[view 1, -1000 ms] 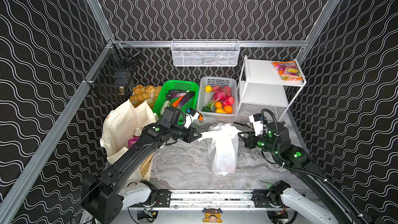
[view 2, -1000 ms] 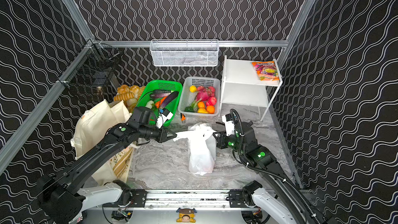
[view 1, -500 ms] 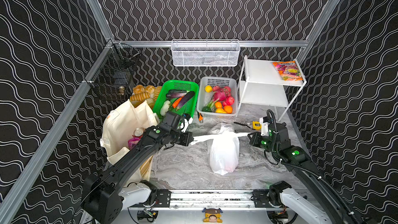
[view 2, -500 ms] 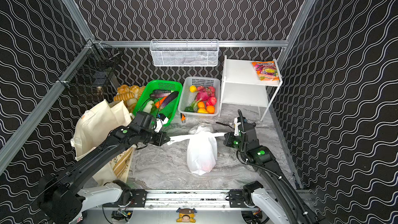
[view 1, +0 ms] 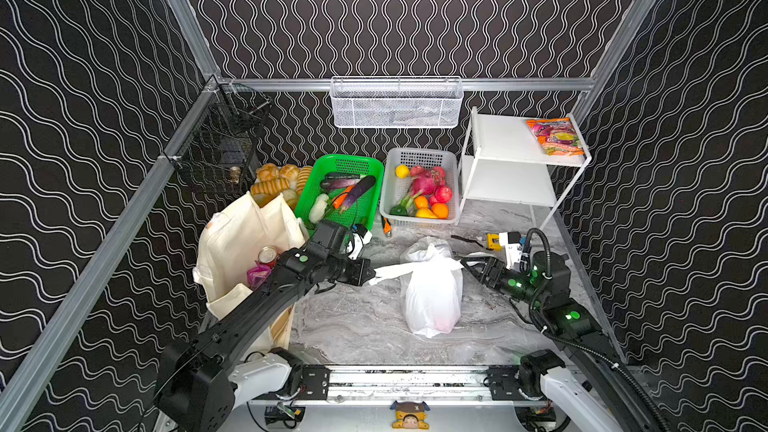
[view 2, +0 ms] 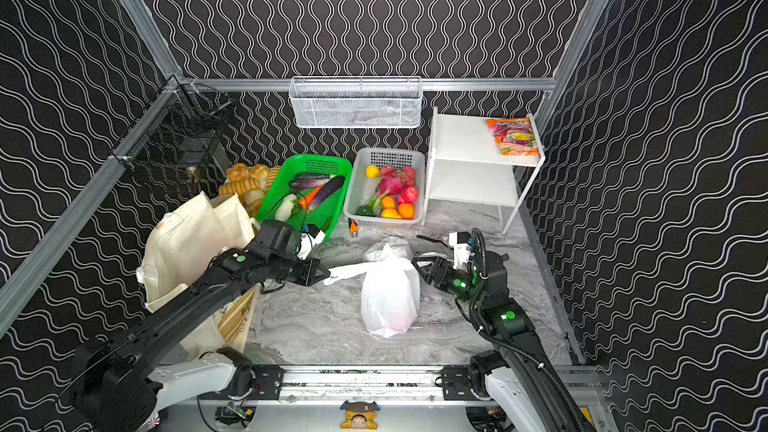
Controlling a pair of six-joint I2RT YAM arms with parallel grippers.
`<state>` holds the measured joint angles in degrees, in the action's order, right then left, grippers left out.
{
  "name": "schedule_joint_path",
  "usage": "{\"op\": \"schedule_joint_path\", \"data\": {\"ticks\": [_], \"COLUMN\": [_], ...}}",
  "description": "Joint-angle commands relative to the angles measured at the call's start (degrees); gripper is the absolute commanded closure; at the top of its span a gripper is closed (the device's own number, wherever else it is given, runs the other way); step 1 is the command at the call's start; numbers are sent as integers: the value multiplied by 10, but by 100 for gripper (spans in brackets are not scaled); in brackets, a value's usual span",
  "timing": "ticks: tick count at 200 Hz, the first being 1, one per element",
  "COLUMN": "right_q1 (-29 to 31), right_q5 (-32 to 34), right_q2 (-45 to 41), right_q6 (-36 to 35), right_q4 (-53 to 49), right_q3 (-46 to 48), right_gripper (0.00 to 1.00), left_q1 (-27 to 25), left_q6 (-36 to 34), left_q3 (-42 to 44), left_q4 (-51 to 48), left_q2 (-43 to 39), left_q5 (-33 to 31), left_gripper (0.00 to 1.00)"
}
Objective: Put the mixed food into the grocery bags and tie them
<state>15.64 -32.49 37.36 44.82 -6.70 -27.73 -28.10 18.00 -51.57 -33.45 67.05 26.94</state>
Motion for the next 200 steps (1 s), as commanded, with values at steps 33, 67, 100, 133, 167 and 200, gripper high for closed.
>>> {"op": "schedule_joint_path", "data": {"ticks": [33, 67, 100, 133, 167, 200], "right_q1": [1, 1, 0, -13, -27, -29], "right_q5": [48, 135, 284, 337, 324, 193], "right_q2": [23, 53, 53, 61, 73, 31], "right_q6": [134, 139, 68, 36, 60, 55], "right_q4": [157, 152, 39, 0, 5, 90], "right_q3": [38, 41, 4, 20, 61, 65], "right_gripper": [51, 98, 100, 100, 100, 74], "left_q1": [1, 1, 1, 2, 2, 1], "left_q6": [4, -11, -13, 18, 25, -9], "left_q3": [-5, -18, -29, -13, 1, -18], "left_q4": [25, -13, -74, -133, -125, -100], "left_q2": [3, 4, -2, -13, -8, 9], "left_q5": [29, -7, -114, -250, -226, -151], "left_gripper": [100, 100, 100, 100, 100, 100]}}
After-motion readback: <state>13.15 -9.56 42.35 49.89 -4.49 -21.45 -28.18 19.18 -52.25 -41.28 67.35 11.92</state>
